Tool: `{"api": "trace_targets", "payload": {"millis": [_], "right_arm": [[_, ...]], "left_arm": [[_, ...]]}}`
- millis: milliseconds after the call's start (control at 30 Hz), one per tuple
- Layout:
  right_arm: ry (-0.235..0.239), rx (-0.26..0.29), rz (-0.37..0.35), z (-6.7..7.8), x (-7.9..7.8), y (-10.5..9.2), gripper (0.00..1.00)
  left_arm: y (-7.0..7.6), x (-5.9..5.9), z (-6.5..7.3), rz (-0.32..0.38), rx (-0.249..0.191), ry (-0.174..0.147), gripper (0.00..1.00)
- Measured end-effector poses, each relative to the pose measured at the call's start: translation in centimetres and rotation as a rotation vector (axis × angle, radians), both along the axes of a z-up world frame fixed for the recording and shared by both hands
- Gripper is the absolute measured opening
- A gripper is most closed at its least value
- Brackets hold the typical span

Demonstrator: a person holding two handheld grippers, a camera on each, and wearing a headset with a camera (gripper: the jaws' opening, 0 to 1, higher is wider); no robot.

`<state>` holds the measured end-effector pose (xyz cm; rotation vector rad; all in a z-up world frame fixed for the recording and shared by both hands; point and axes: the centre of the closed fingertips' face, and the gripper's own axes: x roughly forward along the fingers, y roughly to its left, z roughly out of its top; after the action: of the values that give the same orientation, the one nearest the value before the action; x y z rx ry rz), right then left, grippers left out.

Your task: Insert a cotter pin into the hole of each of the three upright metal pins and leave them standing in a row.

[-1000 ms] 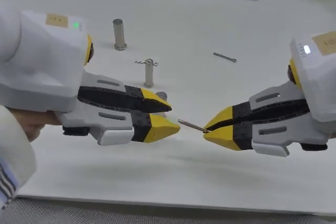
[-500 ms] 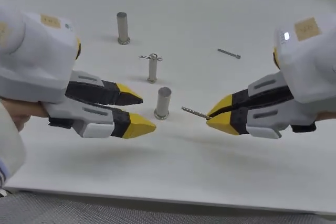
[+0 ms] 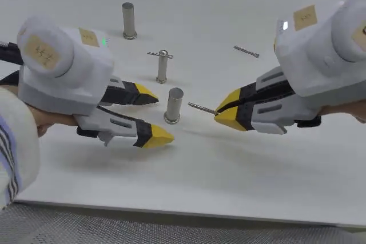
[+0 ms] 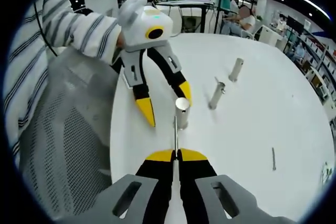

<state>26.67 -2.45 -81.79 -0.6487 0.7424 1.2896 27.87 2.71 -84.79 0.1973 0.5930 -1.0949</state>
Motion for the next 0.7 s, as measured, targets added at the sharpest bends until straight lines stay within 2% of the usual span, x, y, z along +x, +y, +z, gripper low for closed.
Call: {"api": "trace_targets", "payload": {"millis": [133, 200, 267, 500, 600, 700], "right_arm": [[-0.005, -0.011, -0.004, -0.1, 0.3, 0.2, 0.04], [-0.004, -0.018, -0.014, -0.2, 0.6, 0.2, 0.04], [-0.005, -0.021, -0.016, -0.3, 0.7, 0.2, 0.04], [-0.007, -0.028, -0.011, -0.2, 0.8, 0.3, 0.04], [-0.009, -0.029, -0.011, -0.2, 0.9, 0.4, 0.04], [-0.008, -0.036, -0.002, -0.2, 0.9, 0.4, 0.04]], "left_arm": [[-0.3, 0.6, 0.2, -0.013, 0.001, -0.044, 0.39], [-0.6, 0.4, 0.2, -0.024, -0.011, -0.028, 0.39], [-0.9, 0.4, 0.2, -0.040, -0.016, -0.038, 0.36], [-1.4, 0.6, 0.1, -0.052, -0.028, -0.041, 0.30], [-1.4, 0.9, 0.0, -0.056, -0.021, -0.067, 0.28], [-1.4, 0.9, -0.1, -0.062, -0.026, -0.055, 0.22]]}}
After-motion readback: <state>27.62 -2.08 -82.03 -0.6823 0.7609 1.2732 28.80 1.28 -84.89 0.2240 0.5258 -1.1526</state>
